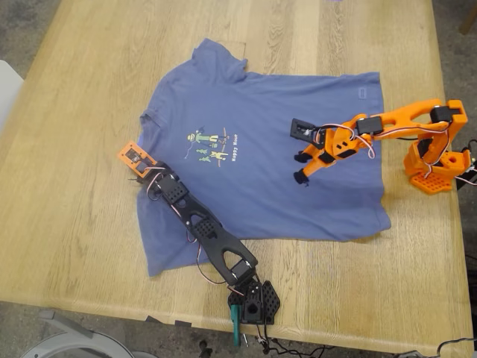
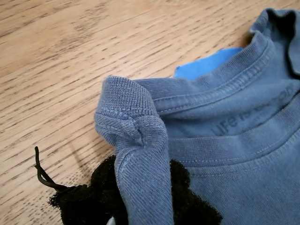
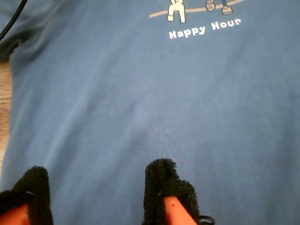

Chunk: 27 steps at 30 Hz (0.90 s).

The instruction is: Fold a T-shirt

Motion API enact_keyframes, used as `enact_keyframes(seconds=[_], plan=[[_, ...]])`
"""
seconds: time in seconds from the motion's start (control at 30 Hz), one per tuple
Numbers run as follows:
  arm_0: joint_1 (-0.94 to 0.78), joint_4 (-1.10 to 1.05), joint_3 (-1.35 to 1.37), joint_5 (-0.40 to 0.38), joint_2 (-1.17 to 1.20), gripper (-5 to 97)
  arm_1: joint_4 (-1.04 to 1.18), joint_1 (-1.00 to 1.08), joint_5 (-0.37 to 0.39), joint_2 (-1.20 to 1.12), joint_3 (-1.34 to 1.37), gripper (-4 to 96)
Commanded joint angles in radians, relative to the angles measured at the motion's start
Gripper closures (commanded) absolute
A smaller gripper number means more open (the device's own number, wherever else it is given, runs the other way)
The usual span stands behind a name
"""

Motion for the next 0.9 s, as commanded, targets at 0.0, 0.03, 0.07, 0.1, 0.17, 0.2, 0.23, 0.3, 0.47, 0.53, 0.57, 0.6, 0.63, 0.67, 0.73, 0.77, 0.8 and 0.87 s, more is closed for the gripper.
enact_keyframes(seconds=[0.0,0.03,0.07,0.1,0.17,0.2,0.23,0.3,0.47,0.53,0.57,0.6,0.63,0.67,0.73,0.77,0.8,0.87], plan=[[0.046,0.031,-0.06,-0.008,0.109,84,-0.054,0.014,0.0,-0.029,-0.029,57.6],[0.046,0.037,-0.06,-0.008,0.117,83,-0.066,0.014,0.003,-0.041,-0.029,57.6],[0.046,0.049,-0.06,-0.006,0.126,83,-0.071,0.014,0.005,-0.051,-0.028,57.6],[0.046,0.06,-0.06,-0.005,0.133,83,-0.086,0.015,0.006,-0.057,-0.018,57.6],[0.048,0.071,-0.06,-0.005,0.149,83,-0.107,0.021,0.008,-0.061,0.006,57.7],[0.048,0.084,-0.06,-0.005,0.158,83,-0.129,0.028,0.009,-0.064,0.021,57.8],[0.048,0.089,-0.06,-0.005,0.166,83,-0.143,0.038,0.008,-0.071,0.031,57.9],[0.049,0.104,-0.06,-0.003,0.179,83,-0.169,0.057,0.006,-0.095,0.034,58.0],[0.064,0.126,-0.06,-0.003,0.199,83,-0.192,0.061,0.011,-0.155,0.003,58.5],[0.069,0.144,-0.06,-0.003,0.21,83,-0.218,0.058,0.014,-0.169,0.008,58.8],[0.071,0.149,-0.06,-0.003,0.213,83,-0.241,0.06,0.012,-0.181,0.008,58.9],[0.071,0.153,-0.06,-0.003,0.218,83,-0.252,0.063,0.006,-0.192,0.0,59.1],[0.071,0.16,-0.06,-0.003,0.221,83,-0.255,0.064,0.005,-0.204,-0.014,59.2],[0.071,0.161,-0.06,-0.003,0.224,83,-0.255,0.066,0.003,-0.216,-0.032,59.2],[0.071,0.166,-0.06,-0.003,0.227,83,-0.253,0.063,0.003,-0.241,-0.071,59.3],[0.071,0.169,-0.06,-0.003,0.23,83,-0.258,0.058,0.003,-0.253,-0.084,59.3],[0.071,0.172,-0.06,-0.003,0.232,83,-0.267,0.054,0.003,-0.264,-0.094,59.3],[0.074,0.179,-0.06,-0.003,0.239,83,-0.293,0.044,0.003,-0.285,-0.104,59.3]])
